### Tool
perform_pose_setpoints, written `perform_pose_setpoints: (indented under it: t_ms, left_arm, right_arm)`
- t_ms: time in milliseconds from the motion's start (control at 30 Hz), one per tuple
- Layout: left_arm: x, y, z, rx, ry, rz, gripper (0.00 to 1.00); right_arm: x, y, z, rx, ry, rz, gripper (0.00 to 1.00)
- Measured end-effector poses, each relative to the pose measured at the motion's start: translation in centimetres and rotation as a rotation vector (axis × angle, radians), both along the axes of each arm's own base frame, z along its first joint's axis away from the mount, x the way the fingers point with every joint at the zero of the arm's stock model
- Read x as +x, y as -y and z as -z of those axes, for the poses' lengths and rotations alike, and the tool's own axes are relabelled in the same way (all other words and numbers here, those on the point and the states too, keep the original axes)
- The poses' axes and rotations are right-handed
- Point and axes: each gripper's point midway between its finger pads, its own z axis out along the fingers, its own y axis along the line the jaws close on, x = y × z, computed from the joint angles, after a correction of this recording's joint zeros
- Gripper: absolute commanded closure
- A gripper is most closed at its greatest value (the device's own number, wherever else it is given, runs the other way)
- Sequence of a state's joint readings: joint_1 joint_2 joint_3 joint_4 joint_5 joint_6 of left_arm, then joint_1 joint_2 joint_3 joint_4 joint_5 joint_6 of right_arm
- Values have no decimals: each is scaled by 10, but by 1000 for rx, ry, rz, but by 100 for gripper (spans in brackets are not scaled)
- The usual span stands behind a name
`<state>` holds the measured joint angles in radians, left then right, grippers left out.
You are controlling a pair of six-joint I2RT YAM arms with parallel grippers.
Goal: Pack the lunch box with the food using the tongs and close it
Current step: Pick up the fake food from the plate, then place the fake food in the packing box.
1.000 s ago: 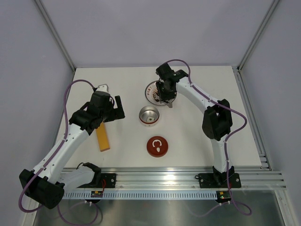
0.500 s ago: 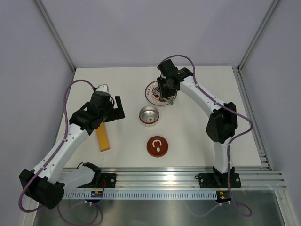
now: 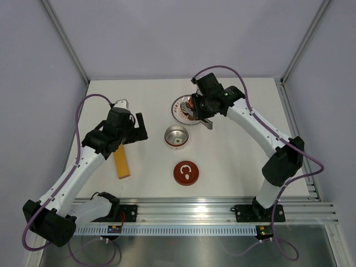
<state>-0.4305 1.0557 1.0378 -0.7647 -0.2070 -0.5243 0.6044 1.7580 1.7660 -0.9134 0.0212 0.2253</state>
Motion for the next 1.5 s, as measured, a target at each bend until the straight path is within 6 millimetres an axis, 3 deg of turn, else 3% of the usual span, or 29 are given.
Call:
perform_pose_setpoints:
  t_ms: [100,267,400,767,933,967,1100,1500]
  left_arm:
    - [0,0,0,0,0,0,1]
    - [0,0,0,-1,1,0,1]
    - [1,0,1,2,-3,0,1]
    - [1,1,2,3,-6,0,1]
    - [1,1,2,3,-6,0,1]
    - [1,1,2,3,-6,0,1]
    - [1,1,2,3,-6,0,1]
    - [1,1,2,3,-6,0,1]
  right_arm:
    - [-22,-11,0,-7,1,-63,90]
    - [-60,-30,22,-64,-49,-190,90]
    - [-75,-30,35,-103,-81,-237,90]
    - [-76,-27,41,-131,-84,-262,87]
    - [-74,-27,48,-147,-92,-261,67]
    - [-73,-27,49,-149,-94,-260,58]
    - [-73,-28,53,-155,-101,-259,46]
    - [-69,-26,52,-165,-83,-245,49]
